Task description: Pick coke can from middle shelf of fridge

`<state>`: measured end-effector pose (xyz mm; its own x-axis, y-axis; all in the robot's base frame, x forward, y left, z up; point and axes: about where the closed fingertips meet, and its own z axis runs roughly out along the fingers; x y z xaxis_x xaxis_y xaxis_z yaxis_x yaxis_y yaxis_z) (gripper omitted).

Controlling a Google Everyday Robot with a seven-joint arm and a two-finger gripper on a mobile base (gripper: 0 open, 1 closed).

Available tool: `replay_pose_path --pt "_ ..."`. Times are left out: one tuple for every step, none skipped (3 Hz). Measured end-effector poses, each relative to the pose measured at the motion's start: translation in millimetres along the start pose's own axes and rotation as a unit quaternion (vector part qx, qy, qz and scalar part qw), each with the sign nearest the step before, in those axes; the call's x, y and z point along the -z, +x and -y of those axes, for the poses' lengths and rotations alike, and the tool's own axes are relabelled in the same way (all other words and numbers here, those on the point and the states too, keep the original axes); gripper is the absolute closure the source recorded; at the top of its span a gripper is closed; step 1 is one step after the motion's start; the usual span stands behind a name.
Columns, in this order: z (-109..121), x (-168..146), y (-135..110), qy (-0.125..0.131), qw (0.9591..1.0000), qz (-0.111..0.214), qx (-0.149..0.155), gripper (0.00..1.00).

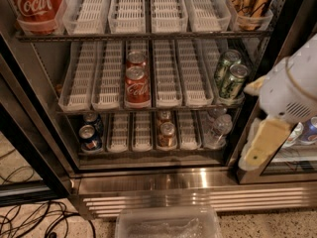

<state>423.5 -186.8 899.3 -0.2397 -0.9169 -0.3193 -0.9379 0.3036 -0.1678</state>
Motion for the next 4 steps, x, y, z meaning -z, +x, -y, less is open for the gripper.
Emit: replay_pose_path --pt "-18 -51 -9 -0.024 0.9991 0.033 -0.013 0.00" --pt "-27 -79 -35 -0.023 0.9974 0.068 -0.010 0.00" --pt "-27 -79 -35 -0.023 0.9974 0.068 -0.010 0.00" --pt "-27 -81 -39 -0.017 0.9970 0.075 -0.014 0.00"
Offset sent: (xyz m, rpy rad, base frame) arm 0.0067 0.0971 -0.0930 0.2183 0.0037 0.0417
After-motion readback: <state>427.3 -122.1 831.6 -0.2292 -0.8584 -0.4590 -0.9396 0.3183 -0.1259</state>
